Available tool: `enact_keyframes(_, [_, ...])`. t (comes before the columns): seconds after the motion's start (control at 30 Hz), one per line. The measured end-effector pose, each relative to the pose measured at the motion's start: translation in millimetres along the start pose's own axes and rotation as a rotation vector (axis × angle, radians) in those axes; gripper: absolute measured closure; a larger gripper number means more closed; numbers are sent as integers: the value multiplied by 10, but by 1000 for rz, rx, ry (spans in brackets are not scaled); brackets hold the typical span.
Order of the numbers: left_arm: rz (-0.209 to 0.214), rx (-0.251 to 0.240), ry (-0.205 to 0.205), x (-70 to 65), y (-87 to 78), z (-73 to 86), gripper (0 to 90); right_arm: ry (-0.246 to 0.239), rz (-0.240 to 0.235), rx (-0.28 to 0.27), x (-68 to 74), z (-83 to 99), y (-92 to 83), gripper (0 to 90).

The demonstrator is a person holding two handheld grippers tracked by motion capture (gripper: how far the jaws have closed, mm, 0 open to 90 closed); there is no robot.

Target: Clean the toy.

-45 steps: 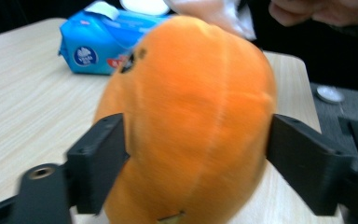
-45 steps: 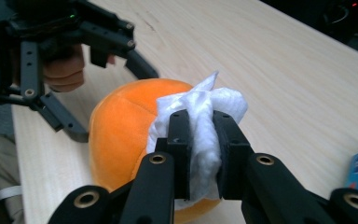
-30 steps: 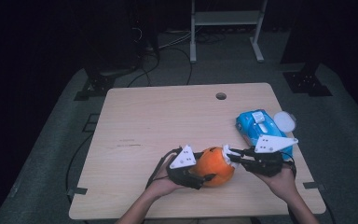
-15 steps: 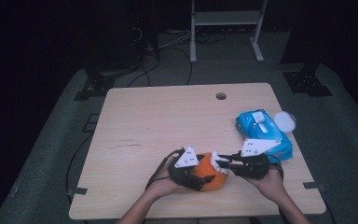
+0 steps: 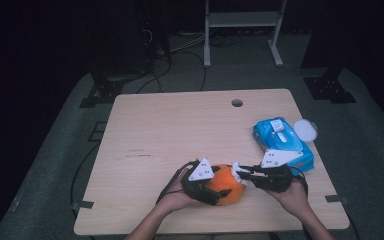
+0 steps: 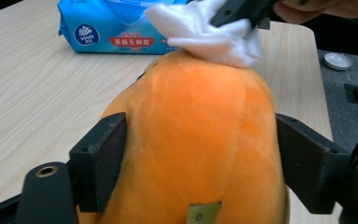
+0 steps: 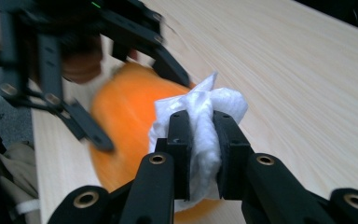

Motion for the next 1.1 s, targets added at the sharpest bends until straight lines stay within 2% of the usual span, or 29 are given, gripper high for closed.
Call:
enact_keyframes(0.1, [-5, -1, 0, -2, -3, 0, 203, -36, -15, -5, 80, -93, 60, 774])
enact_keyframes(0.17, [7, -13, 4, 6, -19, -6, 184, -27, -21, -5, 55, -74, 79, 774])
enact_keyframes(0.27, [71, -47, -4, 33, -80, -24, 143, 10, -24, -5, -10, 23, 65, 774])
enact_keyframes(0.37, [58, -71, -15, 89, -136, -40, 112, 25, -3, 10, -53, 106, 23, 773])
enact_keyframes(0.4, [24, -72, -29, 155, -138, -30, 110, 35, -2, 7, -80, 128, 16, 773])
enact_keyframes(0.47, [24, -53, -51, 174, -86, 4, 124, 59, -5, 3, -122, 152, 13, 772])
enact_keyframes(0.53, [18, -44, -49, 165, -59, 18, 148, 59, -7, 2, -125, 143, 17, 773])
enact_keyframes(0.6, [10, -37, -37, 117, -4, 30, 164, 24, -5, 3, -40, 45, 26, 773])
enact_keyframes(0.63, [10, -37, -37, 117, -4, 30, 168, 24, -5, 3, -40, 45, 26, 773])
enact_keyframes(0.67, [9, -36, -18, 68, 26, 30, 169, 9, -48, -33, 44, -54, 55, 773])
enact_keyframes(0.73, [-1, -24, -2, 45, 29, 26, 169, -8, -62, -31, 89, -94, 83, 773])
enact_keyframes(0.77, [-6, -15, 7, 42, 19, 22, 176, -39, -55, -14, 130, -122, 119, 773])
enact_keyframes(0.8, [-3, -19, -2, 61, -12, 20, 204, -44, -51, -6, 126, -113, 131, 773])
enact_keyframes(0.9, [-4, -28, -14, 84, -10, 29, 230, -27, -45, -5, 48, -52, 106, 773])
enact_keyframes(0.93, [-6, -28, -17, 87, -4, 25, 230, 1, -23, 6, -25, 32, 50, 773])
enact_keyframes(0.97, [-10, -28, -18, 88, -5, 22, 230, 8, -11, 14, -43, 67, 13, 773])
enact_keyframes(1.07, [-13, -35, -36, 102, 0, 21, 230, 6, 25, 31, -51, 122, -81, 773])
enact_keyframes(1.1, [-33, -48, -70, 114, 17, 14, 225, 1, 33, 31, -31, 113, -94, 773])
Point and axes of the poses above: each handheld gripper's, and its own axes: y roughly forward along the jaws, z roughly out of its underside, x roughly to its left, the point moved 4 cm from there along y, roughly forward along the jaws, and after that the axes turned 13 degrees about -y, right-handed, at the moved point
